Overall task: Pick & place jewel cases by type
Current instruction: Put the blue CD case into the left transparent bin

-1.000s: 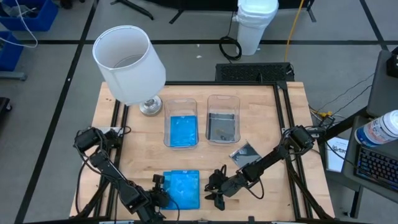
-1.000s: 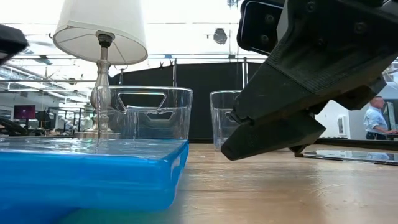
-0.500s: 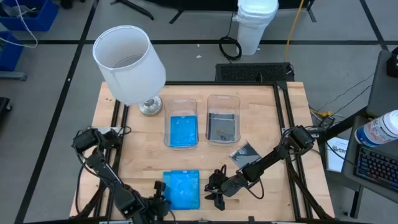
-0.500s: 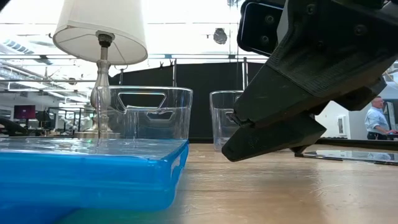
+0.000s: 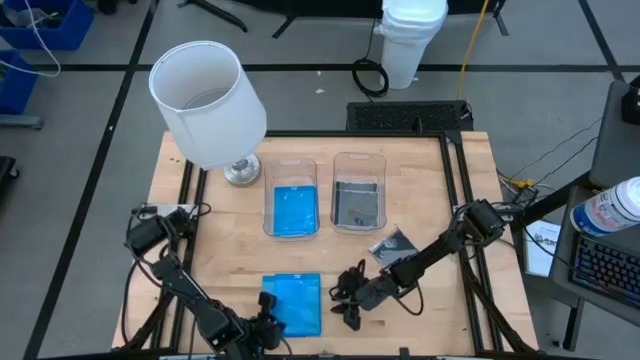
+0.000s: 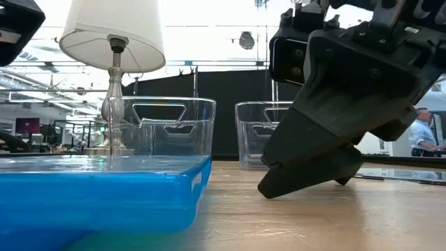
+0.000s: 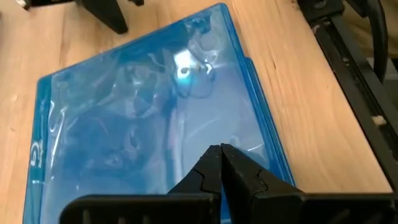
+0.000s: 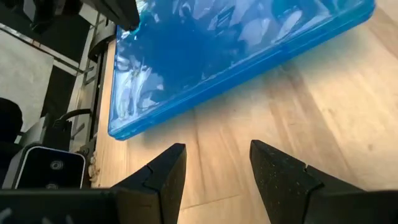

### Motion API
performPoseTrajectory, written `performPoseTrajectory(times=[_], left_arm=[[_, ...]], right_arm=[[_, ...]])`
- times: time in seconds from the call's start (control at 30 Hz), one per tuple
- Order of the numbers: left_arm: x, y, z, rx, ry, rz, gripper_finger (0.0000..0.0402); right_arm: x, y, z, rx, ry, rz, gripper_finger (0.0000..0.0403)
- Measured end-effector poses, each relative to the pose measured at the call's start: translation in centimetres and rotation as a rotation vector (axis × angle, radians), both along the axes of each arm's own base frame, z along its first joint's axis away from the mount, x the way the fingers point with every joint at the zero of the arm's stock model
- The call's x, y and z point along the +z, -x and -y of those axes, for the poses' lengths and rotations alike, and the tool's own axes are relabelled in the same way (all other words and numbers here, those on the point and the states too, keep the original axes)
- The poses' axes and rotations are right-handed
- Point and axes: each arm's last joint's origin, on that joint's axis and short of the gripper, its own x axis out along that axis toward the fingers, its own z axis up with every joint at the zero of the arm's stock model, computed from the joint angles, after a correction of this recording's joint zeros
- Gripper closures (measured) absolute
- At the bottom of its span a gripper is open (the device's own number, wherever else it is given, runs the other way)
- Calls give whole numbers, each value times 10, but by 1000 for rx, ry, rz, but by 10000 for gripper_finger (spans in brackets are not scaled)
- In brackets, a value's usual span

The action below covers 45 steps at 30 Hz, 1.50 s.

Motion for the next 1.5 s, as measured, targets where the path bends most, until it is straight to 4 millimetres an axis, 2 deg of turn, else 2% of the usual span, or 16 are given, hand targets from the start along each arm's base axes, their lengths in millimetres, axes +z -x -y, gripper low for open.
performPoseTrajectory(times=[0.13,0.27,0.5,0.63,0.77,0.9,1.03,1.3,1.5], left_arm=[[-6,-1,0,12,-8,-6,396],[-12,-2,0,36,-16,-3,382],[-14,-1,-1,42,-22,-7,397],[-15,-1,-1,41,-21,-12,384],[-19,-1,-1,38,-32,-22,382],[-25,-1,-1,39,-51,-29,397],[-29,-1,-1,45,-58,-26,384],[-29,-1,-1,49,-65,-19,396],[-29,-2,-1,49,-63,-16,386]], right_arm=[[0,-3,5,-11,0,13,232],[2,-9,12,-33,-20,37,232],[1,-22,40,-79,-48,8,232],[0,-26,58,-88,-109,-23,232],[-8,-22,72,-112,-157,-74,232],[-12,-20,83,-128,-215,-57,232],[-17,-16,92,-131,-259,-82,232],[-29,-7,101,-118,-246,-235,231],[-30,-6,101,-128,-205,-252,231]])
